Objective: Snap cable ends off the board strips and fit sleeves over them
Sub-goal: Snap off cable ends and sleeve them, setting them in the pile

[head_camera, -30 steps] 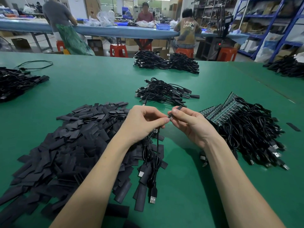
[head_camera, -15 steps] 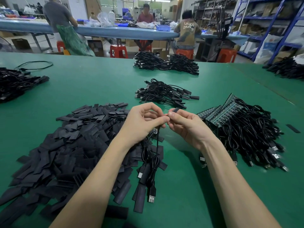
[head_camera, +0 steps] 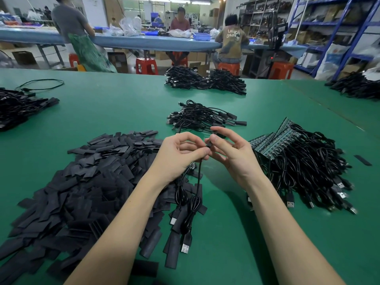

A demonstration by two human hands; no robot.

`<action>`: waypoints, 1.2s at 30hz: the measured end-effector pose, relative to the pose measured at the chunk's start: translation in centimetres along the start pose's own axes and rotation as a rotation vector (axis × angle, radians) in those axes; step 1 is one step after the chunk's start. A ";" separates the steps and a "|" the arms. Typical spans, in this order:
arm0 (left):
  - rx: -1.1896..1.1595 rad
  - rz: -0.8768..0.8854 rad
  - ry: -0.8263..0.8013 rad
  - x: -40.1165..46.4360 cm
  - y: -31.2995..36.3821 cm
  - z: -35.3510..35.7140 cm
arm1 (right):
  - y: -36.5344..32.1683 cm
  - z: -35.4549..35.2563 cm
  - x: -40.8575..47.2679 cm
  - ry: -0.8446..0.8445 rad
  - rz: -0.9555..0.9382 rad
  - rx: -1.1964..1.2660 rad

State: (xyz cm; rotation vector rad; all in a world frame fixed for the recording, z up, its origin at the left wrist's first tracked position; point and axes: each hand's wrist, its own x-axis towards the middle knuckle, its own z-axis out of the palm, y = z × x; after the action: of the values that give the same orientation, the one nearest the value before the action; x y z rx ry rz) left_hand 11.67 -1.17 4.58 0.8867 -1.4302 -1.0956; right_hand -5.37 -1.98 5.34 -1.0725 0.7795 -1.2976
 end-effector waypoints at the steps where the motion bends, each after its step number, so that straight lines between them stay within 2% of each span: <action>1: 0.003 -0.001 0.006 0.0 0.0 0.0 | 0.0 0.1 0.0 0.005 0.001 0.006; 18: 0.087 -0.006 0.097 -0.2 -0.2 0.1 | 1.5 0.9 -0.3 0.076 -0.031 0.100; 36: 0.052 -0.046 0.055 -0.2 -0.1 0.0 | 1.1 0.3 0.0 0.101 -0.044 0.094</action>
State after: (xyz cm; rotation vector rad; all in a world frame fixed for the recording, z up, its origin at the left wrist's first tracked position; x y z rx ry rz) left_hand 11.67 -0.96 4.41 0.9840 -1.4045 -1.0647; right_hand -4.71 -2.03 4.45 -0.9595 0.7665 -1.4207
